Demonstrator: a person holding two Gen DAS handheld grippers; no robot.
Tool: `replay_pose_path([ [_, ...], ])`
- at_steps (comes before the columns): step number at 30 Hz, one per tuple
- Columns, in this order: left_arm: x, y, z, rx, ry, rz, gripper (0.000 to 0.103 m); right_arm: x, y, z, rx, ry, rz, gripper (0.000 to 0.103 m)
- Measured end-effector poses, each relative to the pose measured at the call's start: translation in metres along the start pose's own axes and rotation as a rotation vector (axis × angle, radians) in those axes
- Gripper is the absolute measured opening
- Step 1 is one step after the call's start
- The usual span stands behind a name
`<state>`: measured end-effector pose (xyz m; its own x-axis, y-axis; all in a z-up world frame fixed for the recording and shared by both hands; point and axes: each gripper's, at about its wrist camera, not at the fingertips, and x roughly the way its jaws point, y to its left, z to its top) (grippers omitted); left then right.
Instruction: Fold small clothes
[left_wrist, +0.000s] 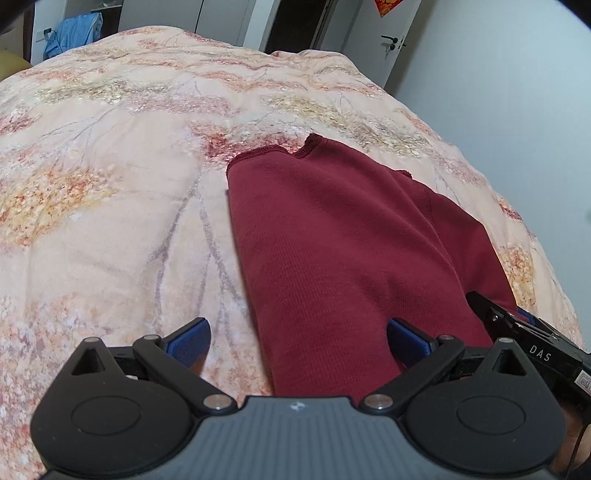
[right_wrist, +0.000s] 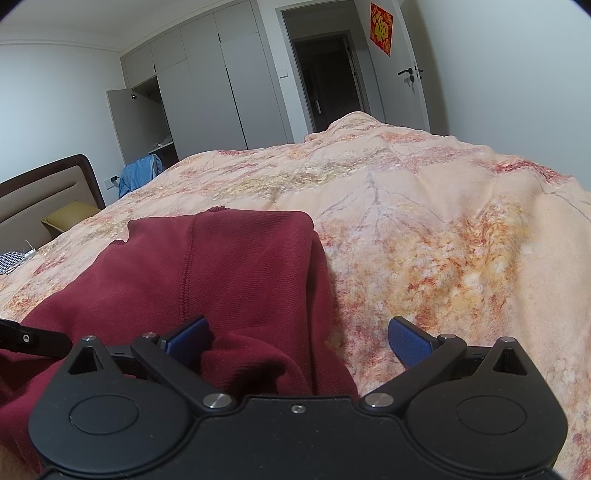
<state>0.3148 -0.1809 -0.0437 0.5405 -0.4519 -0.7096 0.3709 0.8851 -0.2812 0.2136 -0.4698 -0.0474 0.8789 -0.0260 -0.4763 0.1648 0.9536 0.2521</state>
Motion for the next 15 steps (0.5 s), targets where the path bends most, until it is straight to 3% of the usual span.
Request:
replay_pose_path([
  [15,0.0016,0.0016,0.0001,-0.005,-0.002,-0.015,0.103,-0.0019,-0.0006,0.0007,0.009,-0.001,0.002,0.103],
])
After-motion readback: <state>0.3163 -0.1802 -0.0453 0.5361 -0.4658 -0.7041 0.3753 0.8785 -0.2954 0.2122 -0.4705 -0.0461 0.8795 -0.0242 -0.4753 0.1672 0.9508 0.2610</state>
